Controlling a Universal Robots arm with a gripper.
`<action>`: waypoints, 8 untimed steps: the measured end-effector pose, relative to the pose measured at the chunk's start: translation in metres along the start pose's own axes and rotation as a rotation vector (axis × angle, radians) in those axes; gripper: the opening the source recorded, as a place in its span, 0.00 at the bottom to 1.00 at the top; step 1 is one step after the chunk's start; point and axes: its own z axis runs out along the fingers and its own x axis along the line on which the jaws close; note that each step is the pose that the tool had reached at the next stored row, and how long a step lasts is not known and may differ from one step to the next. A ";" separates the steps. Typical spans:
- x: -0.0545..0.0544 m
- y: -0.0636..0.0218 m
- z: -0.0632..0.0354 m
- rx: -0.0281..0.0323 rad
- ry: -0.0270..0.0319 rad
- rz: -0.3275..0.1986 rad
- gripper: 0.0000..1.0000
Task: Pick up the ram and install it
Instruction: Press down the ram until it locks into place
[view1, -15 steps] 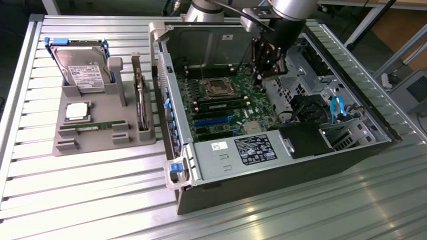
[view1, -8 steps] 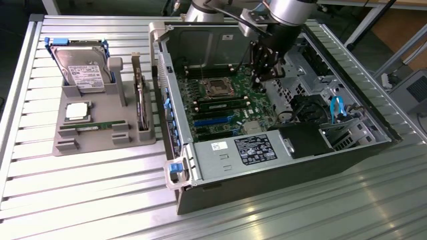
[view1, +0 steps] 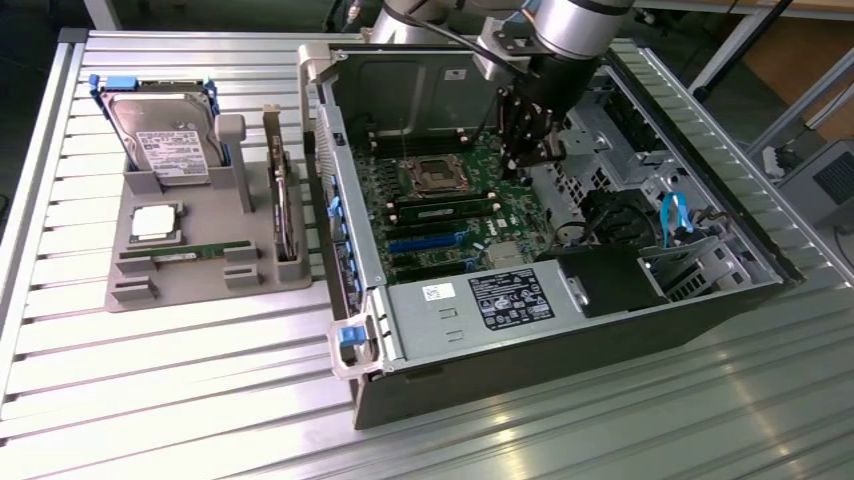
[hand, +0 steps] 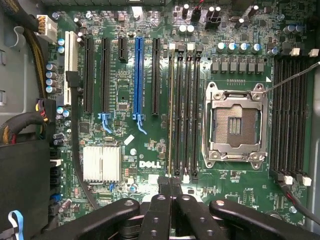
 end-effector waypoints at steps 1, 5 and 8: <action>0.000 0.0001 0.0009 0.0000 -0.0001 0.000 0.10; 0.000 0.0014 0.0058 0.0000 0.0000 0.000 0.10; -0.001 0.0028 0.0080 0.0000 0.0000 0.000 0.10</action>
